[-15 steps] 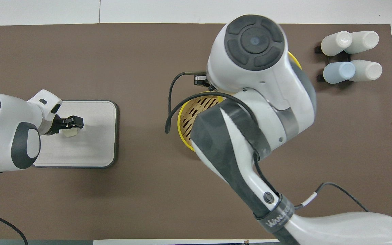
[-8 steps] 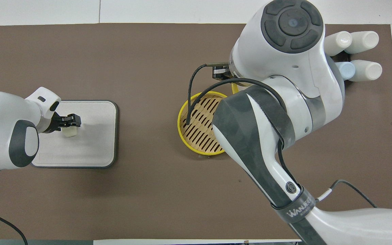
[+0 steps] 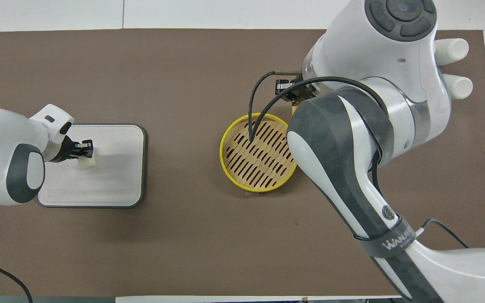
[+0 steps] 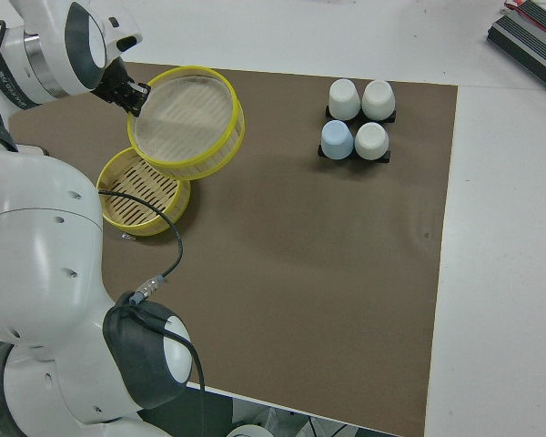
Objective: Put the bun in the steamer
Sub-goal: 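Carry the bun with the left gripper over the open steamer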
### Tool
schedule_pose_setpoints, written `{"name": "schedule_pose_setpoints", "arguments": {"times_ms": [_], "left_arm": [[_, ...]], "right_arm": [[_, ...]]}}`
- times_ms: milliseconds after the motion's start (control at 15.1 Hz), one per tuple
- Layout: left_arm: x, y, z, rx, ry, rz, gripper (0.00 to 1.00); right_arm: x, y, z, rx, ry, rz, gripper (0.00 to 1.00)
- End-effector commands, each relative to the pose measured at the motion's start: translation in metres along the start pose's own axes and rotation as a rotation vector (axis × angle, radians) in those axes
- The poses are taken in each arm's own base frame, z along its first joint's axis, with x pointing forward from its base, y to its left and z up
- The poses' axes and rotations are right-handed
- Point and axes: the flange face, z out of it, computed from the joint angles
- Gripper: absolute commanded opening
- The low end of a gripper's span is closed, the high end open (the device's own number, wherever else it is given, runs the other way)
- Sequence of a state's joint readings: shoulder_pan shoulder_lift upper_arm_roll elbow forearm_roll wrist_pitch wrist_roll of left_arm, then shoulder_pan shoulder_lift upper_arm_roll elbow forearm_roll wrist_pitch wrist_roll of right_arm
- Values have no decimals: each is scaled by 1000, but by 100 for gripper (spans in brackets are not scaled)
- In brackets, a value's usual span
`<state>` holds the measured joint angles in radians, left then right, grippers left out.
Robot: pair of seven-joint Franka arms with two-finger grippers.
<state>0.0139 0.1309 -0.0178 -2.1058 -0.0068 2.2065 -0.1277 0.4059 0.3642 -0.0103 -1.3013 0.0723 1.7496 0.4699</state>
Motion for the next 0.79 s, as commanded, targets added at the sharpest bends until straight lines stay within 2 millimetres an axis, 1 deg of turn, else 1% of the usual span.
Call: {"name": "schedule_pose_setpoints", "arguments": {"times_ms": [0,66,132,199,265,331,397,596,728], "left_arm": [[17,40,-52,-24,-34,-54,26],[19,62,-66,-26,-40,-73,26],[16,88,-73,-23,-46,-83,30],[11,119,-81,-29,-42,-114,30],[2,156,-90,-42,-32,-152,30],[-8,195,-92,-52,-33,-187,30],[-18,224,-97,-60,-27,-200,30],[-65,317,-110,-119,-17,-229,30],[-98,362,-114,-140,-28,-210,30]], "right_arm": [[-7,5,-7,15,-13,-16,0],[-8,6,-4,13,-18,-15,0],[-8,6,-4,13,-18,-16,0],[-8,5,-4,13,-18,-18,0],[-8,6,-5,13,-18,-17,0],[-9,6,-5,13,-18,-18,0],[-9,7,-3,11,-20,-18,0],[-10,7,-2,11,-22,-22,0],[-10,7,-1,9,-24,-26,0]]}}
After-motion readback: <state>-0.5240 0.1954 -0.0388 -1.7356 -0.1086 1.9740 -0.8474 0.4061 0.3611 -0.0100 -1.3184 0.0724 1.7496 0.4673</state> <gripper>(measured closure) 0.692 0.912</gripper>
